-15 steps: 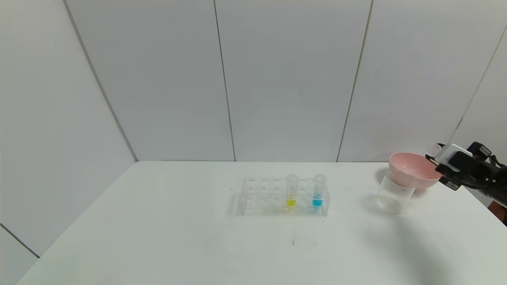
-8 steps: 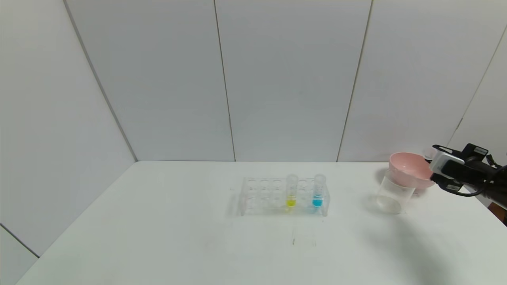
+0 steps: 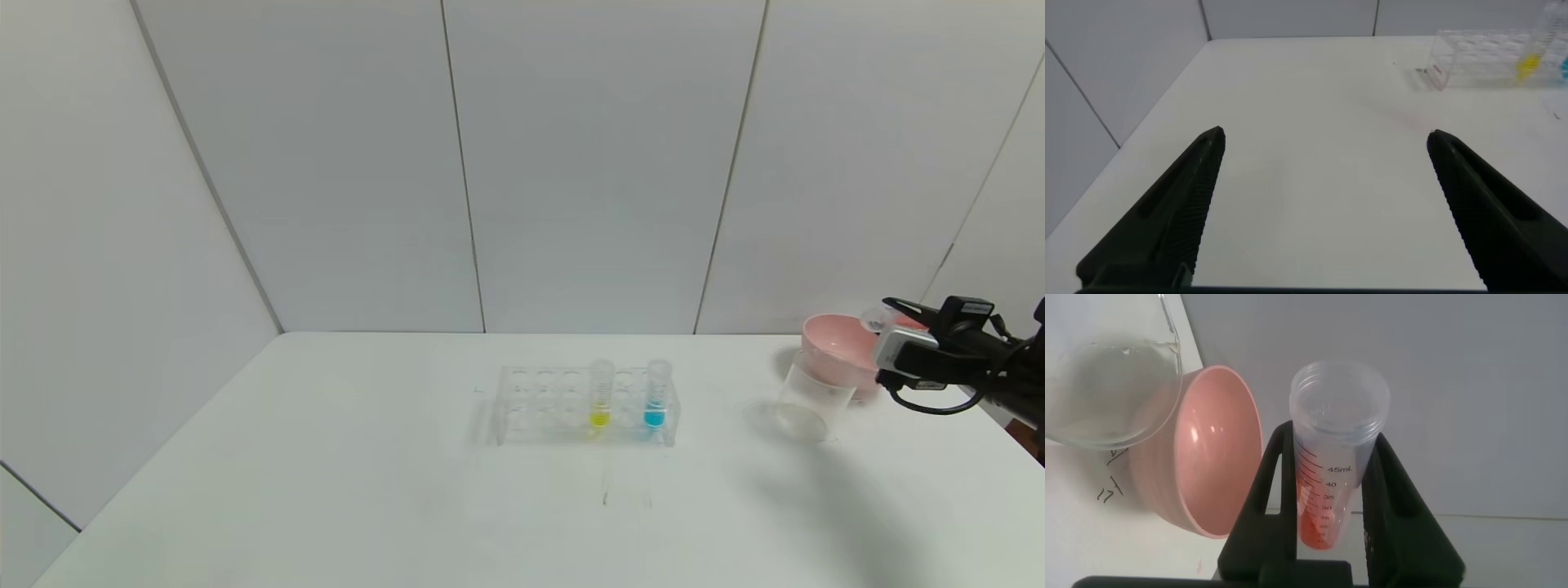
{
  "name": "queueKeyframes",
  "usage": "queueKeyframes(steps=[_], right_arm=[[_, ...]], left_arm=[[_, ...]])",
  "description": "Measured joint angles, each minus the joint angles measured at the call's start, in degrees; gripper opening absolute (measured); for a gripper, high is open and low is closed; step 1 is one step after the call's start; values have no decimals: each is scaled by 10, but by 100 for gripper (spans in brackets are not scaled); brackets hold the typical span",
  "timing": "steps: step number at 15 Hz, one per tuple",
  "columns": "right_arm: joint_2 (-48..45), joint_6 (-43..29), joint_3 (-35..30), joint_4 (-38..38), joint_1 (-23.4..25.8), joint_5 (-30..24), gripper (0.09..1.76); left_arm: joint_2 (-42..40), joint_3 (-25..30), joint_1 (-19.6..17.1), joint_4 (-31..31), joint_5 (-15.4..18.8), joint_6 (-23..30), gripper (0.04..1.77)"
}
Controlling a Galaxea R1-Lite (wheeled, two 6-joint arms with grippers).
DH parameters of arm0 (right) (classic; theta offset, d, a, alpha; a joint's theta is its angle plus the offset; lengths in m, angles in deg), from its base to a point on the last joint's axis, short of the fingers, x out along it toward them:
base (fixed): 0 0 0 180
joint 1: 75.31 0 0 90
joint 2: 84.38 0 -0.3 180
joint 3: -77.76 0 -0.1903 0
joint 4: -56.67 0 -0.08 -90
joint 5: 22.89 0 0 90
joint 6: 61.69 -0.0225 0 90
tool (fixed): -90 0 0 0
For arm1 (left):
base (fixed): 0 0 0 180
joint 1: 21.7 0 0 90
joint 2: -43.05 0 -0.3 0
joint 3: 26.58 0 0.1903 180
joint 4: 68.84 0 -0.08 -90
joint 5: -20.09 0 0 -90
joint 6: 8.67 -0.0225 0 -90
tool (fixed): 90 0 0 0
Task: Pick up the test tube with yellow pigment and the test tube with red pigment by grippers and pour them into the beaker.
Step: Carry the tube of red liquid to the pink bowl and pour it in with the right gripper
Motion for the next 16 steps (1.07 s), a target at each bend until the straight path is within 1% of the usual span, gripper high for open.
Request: queueKeyframes(steps=[8,10,16], right_arm=[[7,39,-5,0,-14,-1,52],[9,45,-7,-1,-14,-2,52],[11,96,-12,-2,-3,-1,52]], left_arm=[[0,0,0,0,0,0,176],[0,0,0,0,0,0,176],[0,0,0,0,0,0,176]])
